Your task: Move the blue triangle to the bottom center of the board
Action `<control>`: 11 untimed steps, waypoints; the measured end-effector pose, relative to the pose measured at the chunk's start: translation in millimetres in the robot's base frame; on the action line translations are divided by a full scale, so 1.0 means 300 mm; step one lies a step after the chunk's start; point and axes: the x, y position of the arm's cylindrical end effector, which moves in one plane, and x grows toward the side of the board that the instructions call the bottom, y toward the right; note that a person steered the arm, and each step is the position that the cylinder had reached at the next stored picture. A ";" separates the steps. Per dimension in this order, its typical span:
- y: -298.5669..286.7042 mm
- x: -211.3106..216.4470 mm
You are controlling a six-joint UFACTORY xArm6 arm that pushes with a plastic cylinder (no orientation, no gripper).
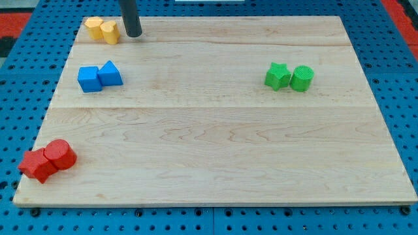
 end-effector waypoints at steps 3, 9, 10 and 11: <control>0.040 0.023; 0.122 0.129; 0.153 0.165; 0.192 0.203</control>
